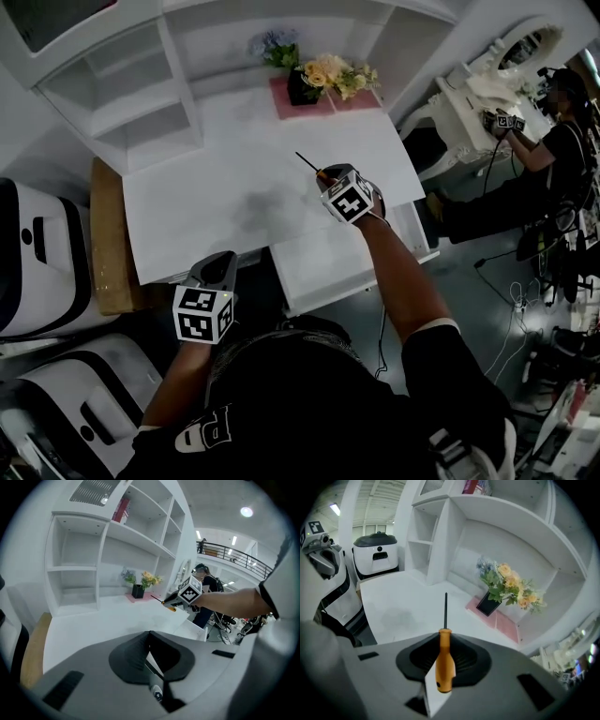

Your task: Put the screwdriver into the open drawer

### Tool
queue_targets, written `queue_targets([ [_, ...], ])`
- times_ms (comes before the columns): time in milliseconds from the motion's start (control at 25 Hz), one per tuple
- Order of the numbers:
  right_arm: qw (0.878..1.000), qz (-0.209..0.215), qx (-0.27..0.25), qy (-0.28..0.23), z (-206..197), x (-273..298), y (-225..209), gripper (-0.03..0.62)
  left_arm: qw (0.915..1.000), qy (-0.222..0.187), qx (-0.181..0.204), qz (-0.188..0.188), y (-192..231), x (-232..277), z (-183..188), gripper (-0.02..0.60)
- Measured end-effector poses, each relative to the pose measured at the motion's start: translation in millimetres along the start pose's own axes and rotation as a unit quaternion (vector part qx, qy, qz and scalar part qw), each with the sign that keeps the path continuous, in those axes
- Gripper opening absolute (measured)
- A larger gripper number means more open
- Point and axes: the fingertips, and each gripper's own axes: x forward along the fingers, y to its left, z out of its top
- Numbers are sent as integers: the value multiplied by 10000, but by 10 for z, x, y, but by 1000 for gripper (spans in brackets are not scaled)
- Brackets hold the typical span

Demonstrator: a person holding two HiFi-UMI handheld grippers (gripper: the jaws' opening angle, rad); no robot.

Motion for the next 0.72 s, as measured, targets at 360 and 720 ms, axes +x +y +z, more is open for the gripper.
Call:
queue_targets([
  [360, 9914, -120, 1092, -714, 146, -491, 213, 77, 9990, 76, 186, -390, 18, -58, 71, 11],
  [720, 9702, -49, 2150, -1118, -23, -806, 444, 77, 9974, 116, 309, -639, -9, -54, 96, 11],
])
